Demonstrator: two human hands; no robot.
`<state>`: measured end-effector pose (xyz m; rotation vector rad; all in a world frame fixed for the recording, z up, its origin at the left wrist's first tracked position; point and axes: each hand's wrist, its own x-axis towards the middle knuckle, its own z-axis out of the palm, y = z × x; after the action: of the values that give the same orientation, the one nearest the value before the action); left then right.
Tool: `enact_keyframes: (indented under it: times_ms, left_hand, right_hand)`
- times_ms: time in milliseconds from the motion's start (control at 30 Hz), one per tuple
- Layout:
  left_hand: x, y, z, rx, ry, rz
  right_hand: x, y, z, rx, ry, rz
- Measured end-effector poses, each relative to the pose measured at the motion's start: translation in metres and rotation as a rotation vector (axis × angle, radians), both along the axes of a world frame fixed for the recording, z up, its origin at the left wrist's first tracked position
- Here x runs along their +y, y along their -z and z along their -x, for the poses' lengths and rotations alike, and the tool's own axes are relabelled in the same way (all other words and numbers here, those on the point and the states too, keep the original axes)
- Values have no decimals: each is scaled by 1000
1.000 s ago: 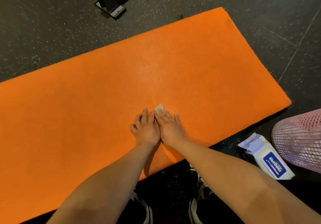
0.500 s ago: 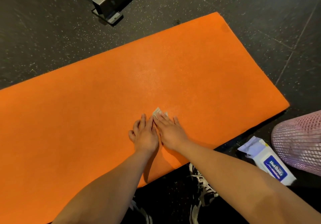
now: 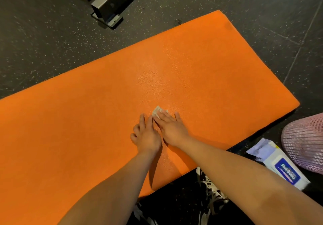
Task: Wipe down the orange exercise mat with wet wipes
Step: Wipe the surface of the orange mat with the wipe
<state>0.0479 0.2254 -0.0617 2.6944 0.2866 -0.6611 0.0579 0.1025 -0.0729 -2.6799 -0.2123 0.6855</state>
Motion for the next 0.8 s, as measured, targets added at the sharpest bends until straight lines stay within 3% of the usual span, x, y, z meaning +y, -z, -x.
enact_keyframes:
  times_ms: [200,500,700,800]
  left_hand:
    - [2,5,-23,-21,49,-41]
    - [9,16,-20,-32,12,28]
    - [10,15,-21,-26,21,19]
    - [9,16,-21,-15,13,23]
  right_hand:
    - [-26,5,-31,3,378,106]
    - [-3,13,-16,-34,23,-10]
    - [-19,9,-20,-13,418,99]
    - [1,4,-14,-9,329,4]
